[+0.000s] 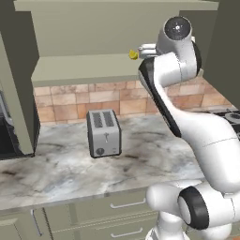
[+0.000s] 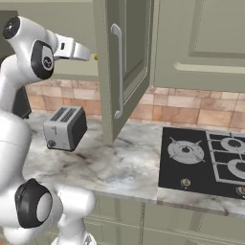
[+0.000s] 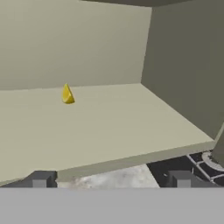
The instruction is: Pick the lemon wedge from the counter and place it in the cabinet. Then close the cabinet.
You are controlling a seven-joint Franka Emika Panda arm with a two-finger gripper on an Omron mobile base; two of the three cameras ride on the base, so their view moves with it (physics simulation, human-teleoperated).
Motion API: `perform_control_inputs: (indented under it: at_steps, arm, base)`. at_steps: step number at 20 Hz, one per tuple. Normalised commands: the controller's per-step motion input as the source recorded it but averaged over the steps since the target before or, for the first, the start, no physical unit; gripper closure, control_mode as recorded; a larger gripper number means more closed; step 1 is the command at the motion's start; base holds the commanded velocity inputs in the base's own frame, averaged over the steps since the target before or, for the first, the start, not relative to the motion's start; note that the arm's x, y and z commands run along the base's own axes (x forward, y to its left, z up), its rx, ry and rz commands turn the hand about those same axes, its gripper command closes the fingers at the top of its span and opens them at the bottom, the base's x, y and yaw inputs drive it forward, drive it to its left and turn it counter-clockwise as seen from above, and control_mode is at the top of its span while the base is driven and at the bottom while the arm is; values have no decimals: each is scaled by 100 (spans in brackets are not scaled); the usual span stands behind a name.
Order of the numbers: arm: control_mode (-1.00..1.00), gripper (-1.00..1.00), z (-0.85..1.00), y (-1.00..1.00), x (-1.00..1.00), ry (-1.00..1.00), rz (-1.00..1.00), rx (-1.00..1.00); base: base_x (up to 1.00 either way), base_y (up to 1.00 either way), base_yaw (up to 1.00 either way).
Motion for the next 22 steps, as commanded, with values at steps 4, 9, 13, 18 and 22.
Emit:
perform_control_inputs:
  at_steps: [4, 9, 13, 18, 22]
  arm:
    - [-100, -100, 45, -16, -100, 0, -4, 12]
    - [-100, -100, 35, -16, -100, 0, -6, 15]
    - [-100, -100, 21, -26, -100, -1, -7, 19]
    - [-100, -100, 8, -39, -100, -10, -5, 24]
    - [-100, -100, 0, -53, -100, -21, -8, 24]
  base:
    - [0, 0, 0]
    - [0, 0, 0]
    - [0, 0, 0]
    - [0, 0, 0]
    - [0, 0, 0]
